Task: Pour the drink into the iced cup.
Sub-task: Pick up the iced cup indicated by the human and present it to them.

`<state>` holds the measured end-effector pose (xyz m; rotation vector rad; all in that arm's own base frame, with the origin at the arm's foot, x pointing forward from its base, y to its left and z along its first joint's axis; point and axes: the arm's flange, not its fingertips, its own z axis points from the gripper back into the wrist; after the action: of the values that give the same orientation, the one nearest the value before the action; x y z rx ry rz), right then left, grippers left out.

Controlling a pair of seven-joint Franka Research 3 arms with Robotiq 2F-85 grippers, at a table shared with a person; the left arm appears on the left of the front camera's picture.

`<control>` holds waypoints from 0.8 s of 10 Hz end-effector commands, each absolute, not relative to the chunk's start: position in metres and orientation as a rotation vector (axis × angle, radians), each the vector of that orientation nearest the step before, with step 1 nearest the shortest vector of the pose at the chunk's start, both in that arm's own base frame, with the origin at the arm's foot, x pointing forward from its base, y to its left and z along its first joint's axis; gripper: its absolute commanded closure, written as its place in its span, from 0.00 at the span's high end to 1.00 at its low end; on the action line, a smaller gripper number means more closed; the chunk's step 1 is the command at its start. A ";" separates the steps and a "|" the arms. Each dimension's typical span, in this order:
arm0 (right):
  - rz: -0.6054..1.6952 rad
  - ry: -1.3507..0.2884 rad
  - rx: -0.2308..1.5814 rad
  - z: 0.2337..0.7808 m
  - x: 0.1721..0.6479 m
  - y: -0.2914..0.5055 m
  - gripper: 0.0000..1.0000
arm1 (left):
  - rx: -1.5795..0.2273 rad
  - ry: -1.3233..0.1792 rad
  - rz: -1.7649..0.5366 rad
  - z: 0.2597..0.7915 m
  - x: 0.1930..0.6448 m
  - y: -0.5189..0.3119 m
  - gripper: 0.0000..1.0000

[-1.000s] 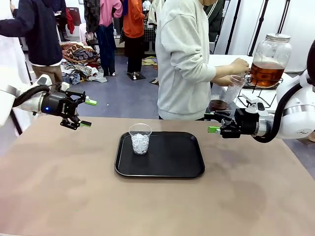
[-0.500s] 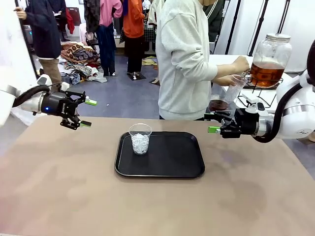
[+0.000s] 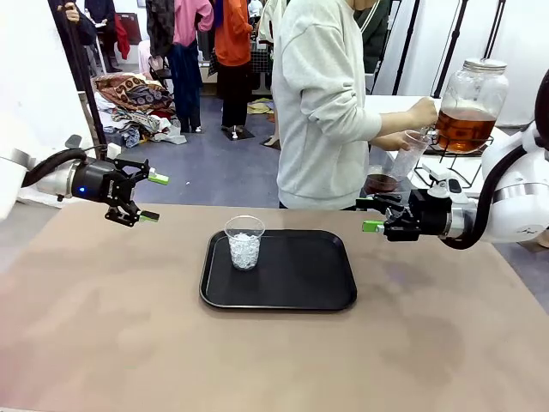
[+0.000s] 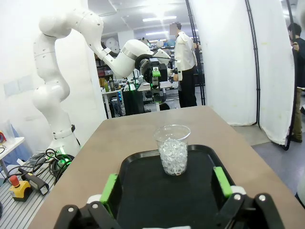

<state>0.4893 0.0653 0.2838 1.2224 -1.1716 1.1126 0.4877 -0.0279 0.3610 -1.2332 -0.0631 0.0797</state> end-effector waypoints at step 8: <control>1.115 -1.175 1.218 0.285 0.491 0.065 1.00 | -1.225 -0.048 0.088 0.362 0.487 -0.028 1.00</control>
<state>0.4893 0.0653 0.2838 1.2224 -1.1716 1.1126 0.4877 -0.0279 0.3610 -1.2332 -0.0630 0.0797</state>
